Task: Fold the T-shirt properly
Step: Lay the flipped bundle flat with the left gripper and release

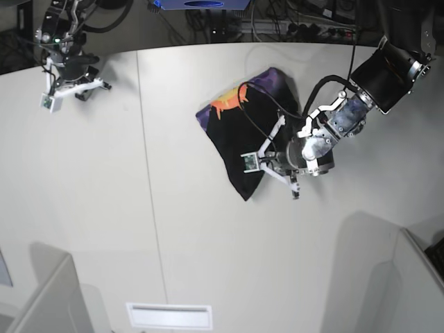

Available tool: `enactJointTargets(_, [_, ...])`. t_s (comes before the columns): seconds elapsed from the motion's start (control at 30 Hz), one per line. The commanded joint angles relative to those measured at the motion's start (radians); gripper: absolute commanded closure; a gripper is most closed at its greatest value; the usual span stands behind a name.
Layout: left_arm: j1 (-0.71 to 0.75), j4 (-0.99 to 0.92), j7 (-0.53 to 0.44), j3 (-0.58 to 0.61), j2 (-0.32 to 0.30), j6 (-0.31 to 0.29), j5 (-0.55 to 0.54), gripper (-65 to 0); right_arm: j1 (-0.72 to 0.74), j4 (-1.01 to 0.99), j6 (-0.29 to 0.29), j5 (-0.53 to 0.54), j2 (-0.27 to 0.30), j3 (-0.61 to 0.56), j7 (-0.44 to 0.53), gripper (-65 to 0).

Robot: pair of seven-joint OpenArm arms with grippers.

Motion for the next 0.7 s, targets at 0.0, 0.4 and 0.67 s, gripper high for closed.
enactJointTargets(0.0, [-0.006,0.005,-0.035,0.001,0.012,-0.025,0.033,0.0,-0.009,0.016,0.004,0.007,-0.007,0.005,0.017,0.0])
enactJointTargets(0.4, [-0.014,-0.068,-0.19,0.113,0.142,-0.098,0.259,0.0,-0.02,0.016,0.004,0.005,-0.063,0.005,0.017,0.0])
enactJointTargets(0.67, [-0.038,-0.098,-0.192,0.193,0.184,-0.098,0.252,0.0,-0.025,0.016,0.004,0.005,-0.063,0.005,0.017,0.0])
